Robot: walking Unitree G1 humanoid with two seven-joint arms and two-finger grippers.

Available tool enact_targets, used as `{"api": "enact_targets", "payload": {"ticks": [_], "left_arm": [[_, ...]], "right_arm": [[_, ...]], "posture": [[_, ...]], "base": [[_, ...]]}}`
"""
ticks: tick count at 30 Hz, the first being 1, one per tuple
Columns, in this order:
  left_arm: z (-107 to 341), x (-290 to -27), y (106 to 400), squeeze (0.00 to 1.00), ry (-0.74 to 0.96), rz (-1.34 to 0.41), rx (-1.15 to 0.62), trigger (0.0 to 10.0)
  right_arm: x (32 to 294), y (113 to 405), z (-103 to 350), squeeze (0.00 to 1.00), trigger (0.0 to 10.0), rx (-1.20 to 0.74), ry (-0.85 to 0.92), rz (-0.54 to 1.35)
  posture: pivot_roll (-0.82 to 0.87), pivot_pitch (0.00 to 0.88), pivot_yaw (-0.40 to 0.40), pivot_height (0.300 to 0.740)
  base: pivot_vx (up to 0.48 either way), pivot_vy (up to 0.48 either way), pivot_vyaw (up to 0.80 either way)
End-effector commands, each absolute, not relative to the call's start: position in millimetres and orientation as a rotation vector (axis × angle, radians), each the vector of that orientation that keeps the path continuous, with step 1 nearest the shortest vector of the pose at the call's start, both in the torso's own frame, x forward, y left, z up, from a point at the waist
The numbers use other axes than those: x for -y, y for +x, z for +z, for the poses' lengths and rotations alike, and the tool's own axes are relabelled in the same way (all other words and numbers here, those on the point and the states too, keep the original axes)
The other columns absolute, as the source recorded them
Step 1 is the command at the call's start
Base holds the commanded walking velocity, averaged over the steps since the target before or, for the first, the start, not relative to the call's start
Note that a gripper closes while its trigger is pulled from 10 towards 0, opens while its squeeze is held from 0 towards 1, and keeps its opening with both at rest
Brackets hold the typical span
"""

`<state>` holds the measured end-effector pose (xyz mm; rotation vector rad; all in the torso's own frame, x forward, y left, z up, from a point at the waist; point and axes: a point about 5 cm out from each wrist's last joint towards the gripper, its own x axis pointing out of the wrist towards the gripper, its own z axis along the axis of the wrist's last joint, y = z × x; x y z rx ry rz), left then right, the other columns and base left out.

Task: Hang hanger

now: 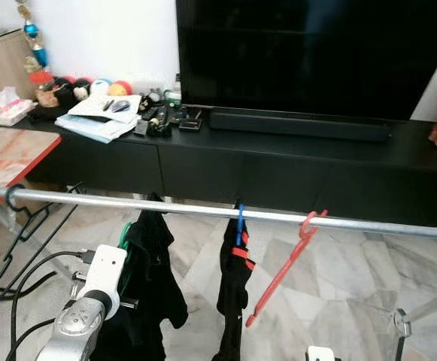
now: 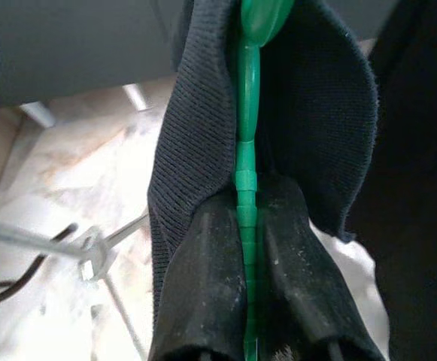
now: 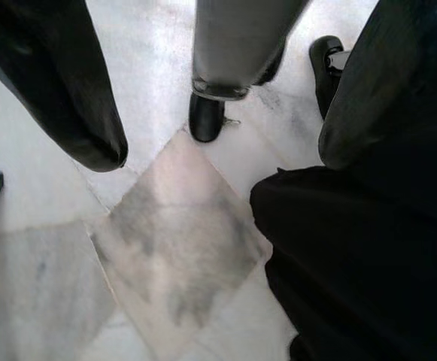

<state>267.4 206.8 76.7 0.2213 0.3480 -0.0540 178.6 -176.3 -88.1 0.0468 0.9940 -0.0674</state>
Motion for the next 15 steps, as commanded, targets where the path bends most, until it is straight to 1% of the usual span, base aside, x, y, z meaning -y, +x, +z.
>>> {"api": "enact_targets", "payload": {"ticks": [1,15], "left_arm": [[84.4,-204.8,269.5,0.0,0.226,-0.057,-0.317,10.0],[84.2,-204.0,269.0,0.0,0.219,-0.055,-0.318,10.0]], "right_arm": [[177.4,177.2,-88.7,0.0,10.0,-0.996,0.049,-0.074],[178.5,176.8,-88.7,0.0,10.0,-0.997,0.045,-0.071]], "posture": [[0.17,0.0,0.012,0.74],[0.17,0.0,0.01,0.74]], "base": [[-0.251,0.0,0.0],[-0.265,0.0,0.0]]}}
